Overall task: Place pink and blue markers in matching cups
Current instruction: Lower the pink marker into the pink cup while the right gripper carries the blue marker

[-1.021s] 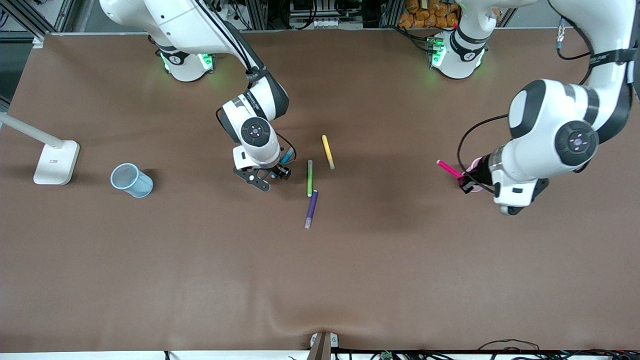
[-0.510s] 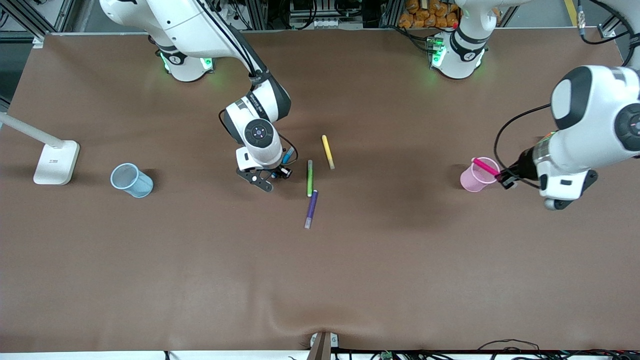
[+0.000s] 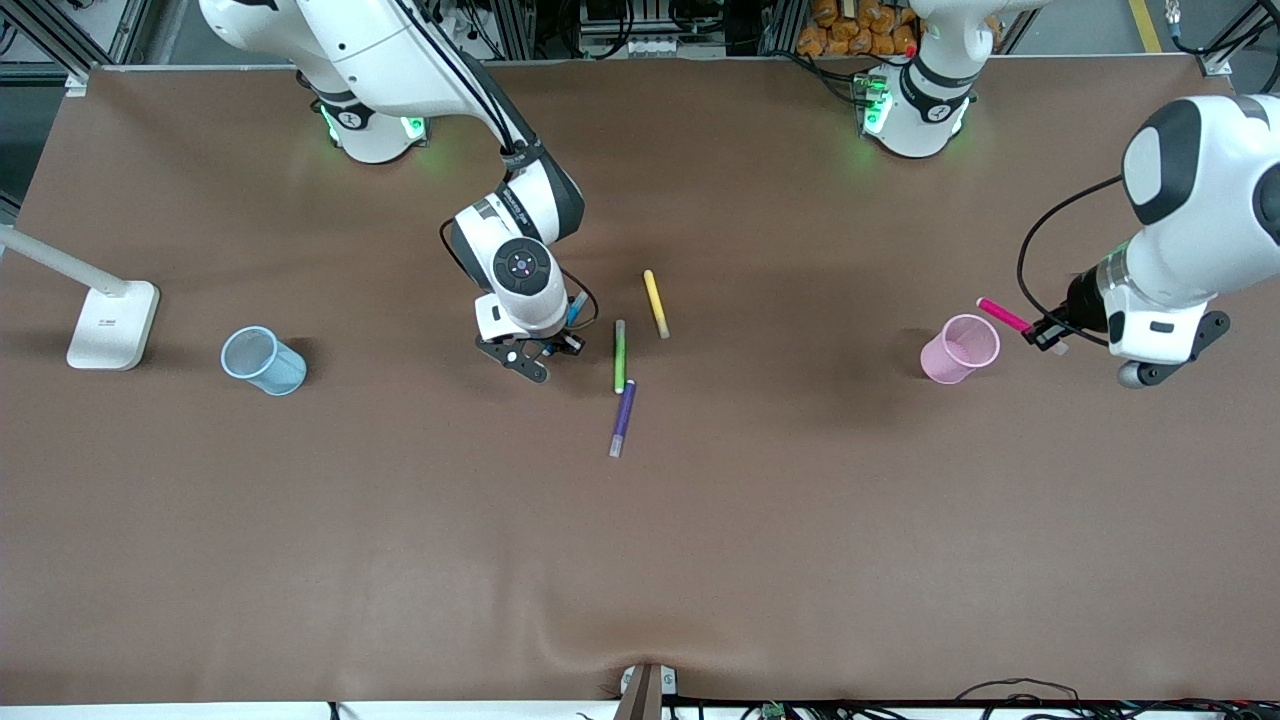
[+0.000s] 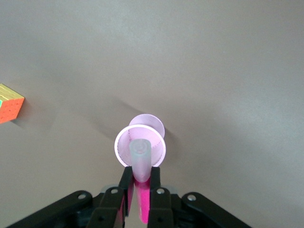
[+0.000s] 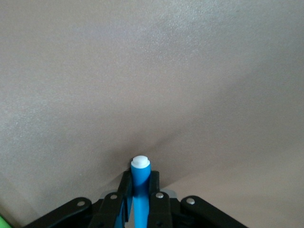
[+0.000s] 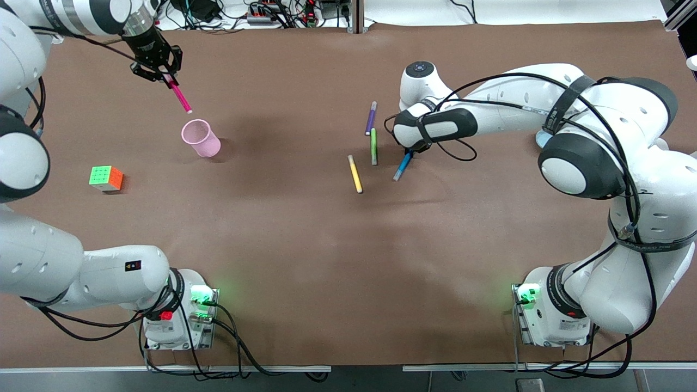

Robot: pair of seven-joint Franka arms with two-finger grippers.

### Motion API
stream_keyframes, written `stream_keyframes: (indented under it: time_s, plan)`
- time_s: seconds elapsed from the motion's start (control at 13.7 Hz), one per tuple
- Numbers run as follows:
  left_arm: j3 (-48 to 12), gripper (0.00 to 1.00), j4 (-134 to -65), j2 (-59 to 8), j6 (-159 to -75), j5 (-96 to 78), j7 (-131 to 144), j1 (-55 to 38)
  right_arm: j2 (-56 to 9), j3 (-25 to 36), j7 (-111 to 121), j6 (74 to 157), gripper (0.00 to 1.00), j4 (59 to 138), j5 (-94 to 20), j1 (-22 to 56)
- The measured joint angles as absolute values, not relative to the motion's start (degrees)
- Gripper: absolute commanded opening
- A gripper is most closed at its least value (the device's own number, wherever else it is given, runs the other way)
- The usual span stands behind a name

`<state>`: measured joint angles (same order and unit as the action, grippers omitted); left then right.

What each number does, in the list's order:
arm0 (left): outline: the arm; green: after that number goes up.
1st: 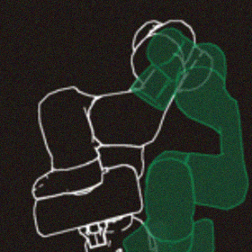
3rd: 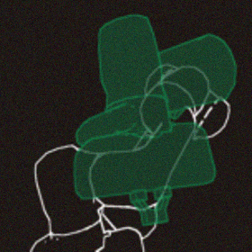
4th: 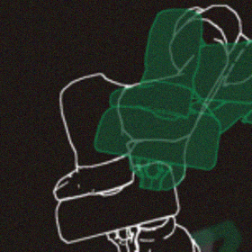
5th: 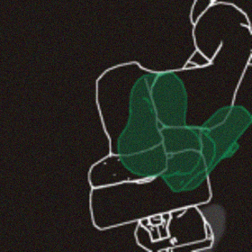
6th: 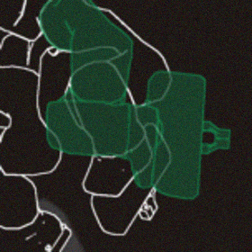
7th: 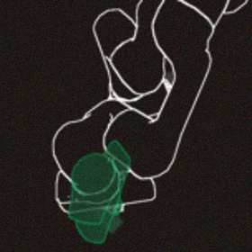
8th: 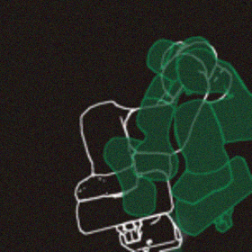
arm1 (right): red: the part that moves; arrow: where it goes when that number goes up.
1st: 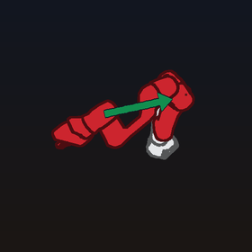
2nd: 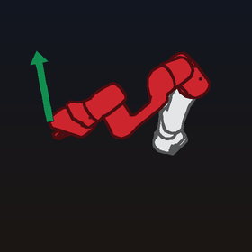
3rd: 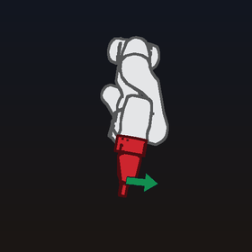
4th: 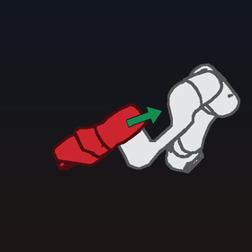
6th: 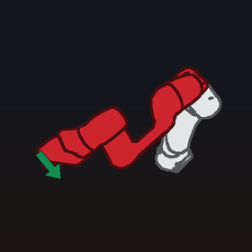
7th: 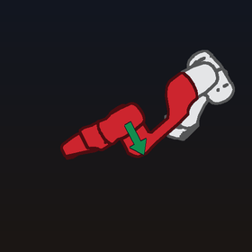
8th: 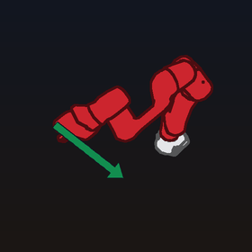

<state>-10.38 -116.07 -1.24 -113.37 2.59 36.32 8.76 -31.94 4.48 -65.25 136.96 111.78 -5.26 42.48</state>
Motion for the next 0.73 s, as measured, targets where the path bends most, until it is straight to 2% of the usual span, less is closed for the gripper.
stream_keyframes:
  time_s: [0.15,0.36,0.58,0.73]
  plan:
    - [-10.41,0.0,-118.16,0.64,-114.39,2.68,34.65,9.64,-31.47,5.13,-65.24,135.22,0.0,110.49,-5.25,42.45]
    - [-10.42,0.0,-120.77,2.74,-117.23,2.73,30.69,11.6,-28.48,7.62,-62.05,123.36,0.0,104.99,-4.96,41.17]
    - [-10.43,0.0,-124.58,4.14,-122.42,2.74,26.92,13.38,-24.3,9.4,-51.09,111.93,0.0,99.33,-4.72,36.03]
    - [-10.44,0.0,-126.71,4.61,-124.98,2.74,25.86,13.77,-21.69,9.88,-42.59,110.28,0.0,98.1,-4.58,31.36]
